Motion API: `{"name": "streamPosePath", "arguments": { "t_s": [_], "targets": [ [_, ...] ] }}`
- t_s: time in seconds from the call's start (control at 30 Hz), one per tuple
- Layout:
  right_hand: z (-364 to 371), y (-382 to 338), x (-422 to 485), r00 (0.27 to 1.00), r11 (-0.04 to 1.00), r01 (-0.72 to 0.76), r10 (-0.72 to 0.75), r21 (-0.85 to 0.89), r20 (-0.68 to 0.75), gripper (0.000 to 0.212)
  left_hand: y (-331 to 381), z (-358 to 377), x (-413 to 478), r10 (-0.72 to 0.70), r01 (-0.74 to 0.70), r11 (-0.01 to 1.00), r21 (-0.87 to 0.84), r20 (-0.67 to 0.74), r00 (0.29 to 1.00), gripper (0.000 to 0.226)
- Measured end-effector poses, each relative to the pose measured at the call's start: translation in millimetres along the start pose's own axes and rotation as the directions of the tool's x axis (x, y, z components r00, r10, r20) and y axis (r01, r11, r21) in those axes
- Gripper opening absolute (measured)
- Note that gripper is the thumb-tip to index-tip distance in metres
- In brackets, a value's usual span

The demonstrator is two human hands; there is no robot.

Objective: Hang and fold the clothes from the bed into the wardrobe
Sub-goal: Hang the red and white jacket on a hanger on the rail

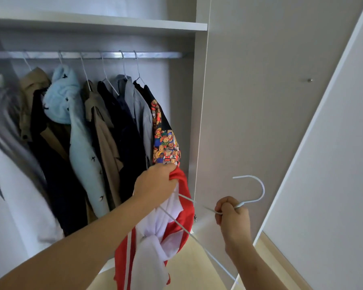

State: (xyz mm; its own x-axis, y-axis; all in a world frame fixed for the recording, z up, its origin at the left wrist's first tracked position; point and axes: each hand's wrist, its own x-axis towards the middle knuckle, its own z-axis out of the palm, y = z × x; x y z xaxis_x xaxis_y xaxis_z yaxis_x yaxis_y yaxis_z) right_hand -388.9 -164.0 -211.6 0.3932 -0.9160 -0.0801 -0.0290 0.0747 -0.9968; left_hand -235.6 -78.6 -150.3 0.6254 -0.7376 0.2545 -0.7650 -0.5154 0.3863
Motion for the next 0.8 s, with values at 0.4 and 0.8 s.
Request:
{"name": "streamPosePath", "arguments": {
  "t_s": [0.4,0.8],
  "targets": [
    [19,-36,20,0.981,0.98,0.196,-0.196,0.013,0.0,0.047,8,-12,-27,0.493,-0.438,0.868,0.233,-0.303,0.816,0.037],
    [14,-55,7,0.846,0.862,0.482,-0.504,-0.155,-0.175,0.023,6,-20,1,0.194,-0.217,0.975,-0.052,-0.284,0.939,0.026]
  ]
}}
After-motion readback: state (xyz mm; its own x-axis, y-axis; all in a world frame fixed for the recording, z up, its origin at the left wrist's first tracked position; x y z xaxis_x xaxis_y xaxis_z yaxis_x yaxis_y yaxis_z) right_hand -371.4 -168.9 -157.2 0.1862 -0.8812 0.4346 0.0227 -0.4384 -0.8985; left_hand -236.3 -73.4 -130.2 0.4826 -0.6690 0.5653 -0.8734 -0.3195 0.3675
